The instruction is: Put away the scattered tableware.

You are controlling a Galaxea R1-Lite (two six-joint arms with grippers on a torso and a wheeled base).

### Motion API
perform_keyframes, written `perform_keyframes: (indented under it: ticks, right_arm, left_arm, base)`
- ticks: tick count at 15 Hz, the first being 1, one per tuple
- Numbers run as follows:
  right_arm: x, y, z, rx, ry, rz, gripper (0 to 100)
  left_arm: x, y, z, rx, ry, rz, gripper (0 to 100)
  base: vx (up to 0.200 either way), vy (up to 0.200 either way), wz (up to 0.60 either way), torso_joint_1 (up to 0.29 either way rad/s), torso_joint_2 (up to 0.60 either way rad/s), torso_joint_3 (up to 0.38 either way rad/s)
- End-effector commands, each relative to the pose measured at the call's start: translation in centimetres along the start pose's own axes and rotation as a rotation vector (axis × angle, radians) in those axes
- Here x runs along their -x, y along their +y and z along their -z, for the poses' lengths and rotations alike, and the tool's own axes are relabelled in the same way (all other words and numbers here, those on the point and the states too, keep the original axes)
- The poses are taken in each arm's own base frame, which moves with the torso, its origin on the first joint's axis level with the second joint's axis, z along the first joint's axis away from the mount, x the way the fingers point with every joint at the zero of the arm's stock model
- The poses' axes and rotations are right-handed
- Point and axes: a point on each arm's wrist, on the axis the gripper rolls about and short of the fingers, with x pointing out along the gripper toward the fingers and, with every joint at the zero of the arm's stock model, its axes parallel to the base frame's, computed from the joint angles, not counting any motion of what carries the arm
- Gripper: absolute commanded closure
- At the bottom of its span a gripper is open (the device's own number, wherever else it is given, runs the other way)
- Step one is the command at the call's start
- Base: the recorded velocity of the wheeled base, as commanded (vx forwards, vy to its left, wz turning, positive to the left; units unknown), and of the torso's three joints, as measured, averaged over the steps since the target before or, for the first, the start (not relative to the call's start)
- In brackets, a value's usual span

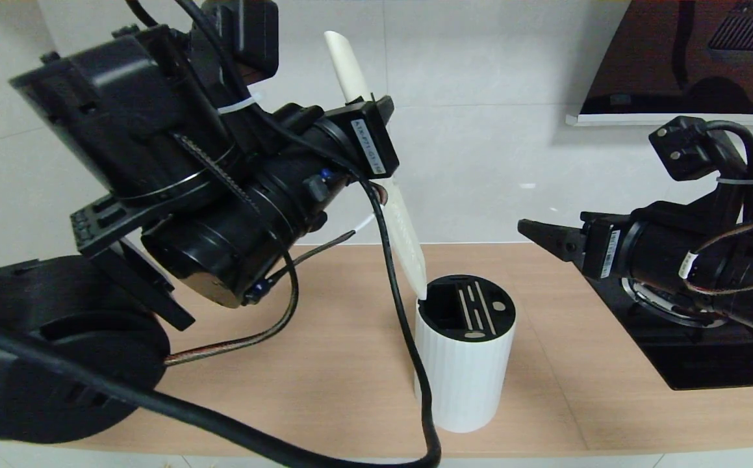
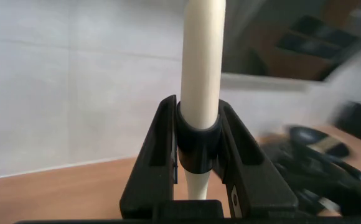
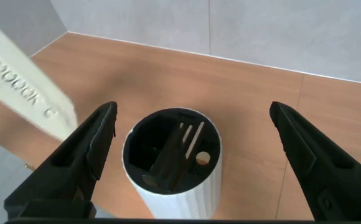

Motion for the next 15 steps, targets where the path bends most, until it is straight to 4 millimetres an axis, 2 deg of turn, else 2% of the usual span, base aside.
perform_keyframes:
  ticks: [1,2,5,15]
  right_arm:
    - [-0.1,-0.2,0.1,0.0,0.002,0.006,0]
    - [-0.2,-0.2,0.3,0.001,0.011,0.009,0]
    - [-0.6,-0.2,0.7,0.003,0.026,0.012,0]
    - [-0.6,-0.1,0.7,0.004,0.029,0.008,0]
  left_arm:
    - [-0.8,-1.5,2.8,-0.017,-0.003,-0.034,100]
    - [-1.9,-1.7,4.1,-0.074,-0.035,-0.116,100]
    - [-1.6,-3.4,6.2,-0.091,0.006,-0.095,100]
    - [-2.1,-3.8,8.7,-0.112,0.047,-0.09,100]
  base:
    - [0.0,0.0,0.0,0.0,0.0,0.0]
    - [0.0,0.0,0.0,0.0,0.0,0.0]
    - [0.0,0.0,0.0,0.0,0.0,0.0]
    - [0.0,0.0,0.0,0.0,0.0,0.0]
